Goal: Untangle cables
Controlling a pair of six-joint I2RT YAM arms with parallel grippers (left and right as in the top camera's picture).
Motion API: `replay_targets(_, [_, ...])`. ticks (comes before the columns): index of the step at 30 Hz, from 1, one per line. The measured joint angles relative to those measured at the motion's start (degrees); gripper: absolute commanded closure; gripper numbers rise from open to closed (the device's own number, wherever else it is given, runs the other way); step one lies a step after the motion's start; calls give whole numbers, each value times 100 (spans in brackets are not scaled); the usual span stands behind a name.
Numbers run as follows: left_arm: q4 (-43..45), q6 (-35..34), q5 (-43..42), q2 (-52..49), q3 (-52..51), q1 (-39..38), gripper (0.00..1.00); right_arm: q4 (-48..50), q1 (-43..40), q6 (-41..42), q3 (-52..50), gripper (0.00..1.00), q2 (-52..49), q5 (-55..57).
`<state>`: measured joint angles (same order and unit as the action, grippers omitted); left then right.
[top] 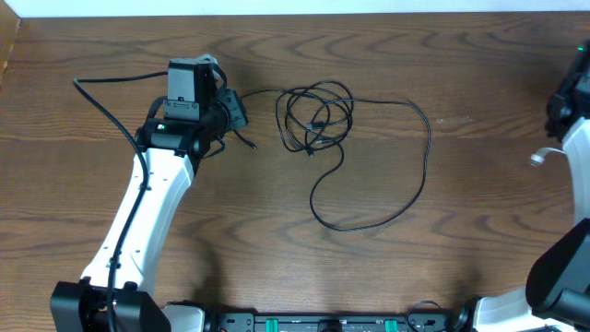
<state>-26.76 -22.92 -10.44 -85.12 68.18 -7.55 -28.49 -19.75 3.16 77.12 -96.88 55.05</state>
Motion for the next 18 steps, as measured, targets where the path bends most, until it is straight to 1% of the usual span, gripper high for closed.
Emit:
replay_targets(4, [0, 0, 0, 0, 0, 0, 92, -4, -232, 42, 0, 99, 0, 219])
replay_targets(7, [0, 0, 0, 0, 0, 0, 92, -9, -271, 76, 0, 99, 2, 24])
replay_targets(9, [0, 0, 0, 0, 0, 0, 92, -44, -275, 87, 0, 98, 9, -378])
replay_targets(13, [-26, 0, -2, 0, 0, 0, 92, -223, -332, 273, 0, 99, 9, -1235])
replay_targets(18, [-210, 0, -20, 0, 0, 0, 92, -417, -614, 636, 0, 99, 9, -1814])
